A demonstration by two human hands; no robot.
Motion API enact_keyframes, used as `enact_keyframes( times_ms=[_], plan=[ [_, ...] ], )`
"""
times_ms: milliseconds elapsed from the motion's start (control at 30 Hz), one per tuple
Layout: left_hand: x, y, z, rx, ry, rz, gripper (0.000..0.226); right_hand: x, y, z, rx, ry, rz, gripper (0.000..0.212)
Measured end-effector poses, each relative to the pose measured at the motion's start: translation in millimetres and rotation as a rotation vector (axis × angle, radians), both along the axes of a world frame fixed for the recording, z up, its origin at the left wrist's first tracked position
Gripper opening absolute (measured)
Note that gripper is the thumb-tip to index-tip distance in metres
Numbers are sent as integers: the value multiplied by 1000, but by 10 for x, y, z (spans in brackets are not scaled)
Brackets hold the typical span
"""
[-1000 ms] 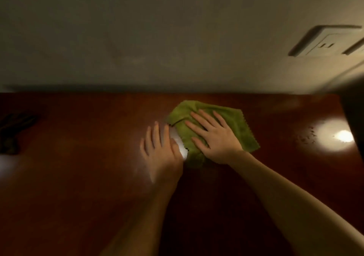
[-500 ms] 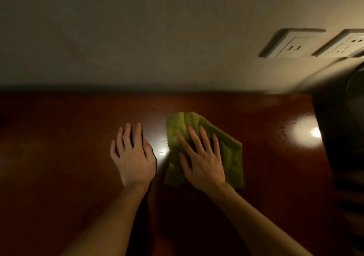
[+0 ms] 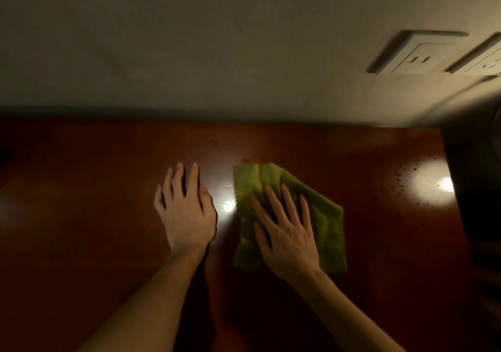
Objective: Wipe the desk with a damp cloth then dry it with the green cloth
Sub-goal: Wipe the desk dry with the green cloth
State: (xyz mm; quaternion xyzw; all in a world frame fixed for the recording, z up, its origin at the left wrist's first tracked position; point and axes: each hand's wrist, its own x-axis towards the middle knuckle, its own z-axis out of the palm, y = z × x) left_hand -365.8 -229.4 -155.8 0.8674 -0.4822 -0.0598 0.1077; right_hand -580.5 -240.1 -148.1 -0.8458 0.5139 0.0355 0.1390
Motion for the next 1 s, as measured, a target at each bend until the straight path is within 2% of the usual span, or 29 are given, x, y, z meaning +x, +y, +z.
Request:
enact_keyframes(
  times_ms=[133, 267, 333, 467, 567, 633, 700, 833, 933, 1000],
  plan=[
    [4, 3, 8, 3, -6, -3, 57, -77, -340, -44, -48, -15, 76, 60],
    [-4, -16, 7, -9, 2, -13, 61, -316, -1288, -134, -136, -15, -252, 60],
    [-26, -29, -5, -10, -12, -23, 62, -506, -1506, -156, -125, -7, -347, 60],
    [-38, -32, 14, 14, -88, -104, 60, -676, -920, -148, -165, 7, -426, 60],
    [-107, -81, 55, -11, -169, -385, 57, -769, -50, -88, -143, 26, -396, 62],
    [-261, -186, 93, -44, -154, -515, 59, -845, 299, -29, -98, 12, -349, 61],
    [-544, -340, 131, -78, -76, -504, 58, -906, 302, -24, -78, 14, -362, 61],
    [-1277, -519, 90, -98, 96, -505, 56, -1039, -479, -106, -156, 3, -553, 61],
    [-1525, -508, -54, -74, 74, -537, 56, -1359, -1187, -117, -171, -71, -828, 60],
    [-1528, -503, -105, -71, 51, -520, 57, -1537, -1396, -139, -154, -55, -941, 61]
  ],
)
